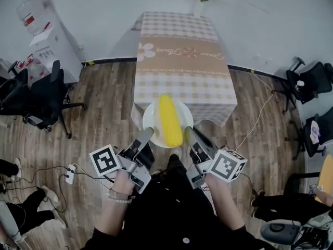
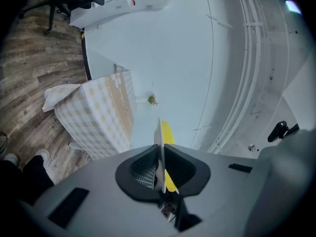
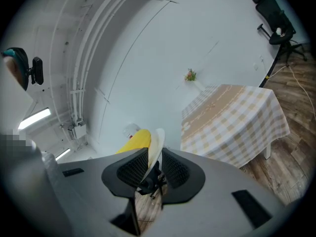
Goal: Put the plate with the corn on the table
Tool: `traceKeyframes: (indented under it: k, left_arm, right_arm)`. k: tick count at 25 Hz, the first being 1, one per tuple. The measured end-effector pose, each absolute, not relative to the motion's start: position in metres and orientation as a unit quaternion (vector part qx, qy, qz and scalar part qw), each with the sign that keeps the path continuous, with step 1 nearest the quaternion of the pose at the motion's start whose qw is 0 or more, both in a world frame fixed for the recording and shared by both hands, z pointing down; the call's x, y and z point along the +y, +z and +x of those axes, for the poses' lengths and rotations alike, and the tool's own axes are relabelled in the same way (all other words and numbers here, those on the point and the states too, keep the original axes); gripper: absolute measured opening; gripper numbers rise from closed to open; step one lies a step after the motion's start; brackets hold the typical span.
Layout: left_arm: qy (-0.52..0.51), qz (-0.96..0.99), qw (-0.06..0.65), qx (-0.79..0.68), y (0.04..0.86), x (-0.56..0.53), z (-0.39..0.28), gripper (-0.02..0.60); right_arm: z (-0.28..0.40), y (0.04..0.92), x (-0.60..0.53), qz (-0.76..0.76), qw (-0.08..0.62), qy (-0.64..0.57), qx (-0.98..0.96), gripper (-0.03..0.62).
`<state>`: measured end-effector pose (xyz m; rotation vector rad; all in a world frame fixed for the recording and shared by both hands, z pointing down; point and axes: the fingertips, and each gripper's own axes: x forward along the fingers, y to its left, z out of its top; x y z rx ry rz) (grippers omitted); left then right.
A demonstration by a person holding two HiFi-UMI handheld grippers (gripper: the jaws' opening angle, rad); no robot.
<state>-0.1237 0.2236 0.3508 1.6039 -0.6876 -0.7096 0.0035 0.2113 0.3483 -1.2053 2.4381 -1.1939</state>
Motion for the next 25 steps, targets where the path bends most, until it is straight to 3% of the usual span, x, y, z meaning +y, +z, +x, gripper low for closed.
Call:
traceKeyframes:
  k: [25]
  left_arm:
    - [-0.307, 0.691, 0.574, -0.316, 0.353, 0.141, -0.097, 0.034]
  right_arm:
    - [0.029, 0.352, 0.122, -0.386, 0.08, -0.395, 0.83, 0.114]
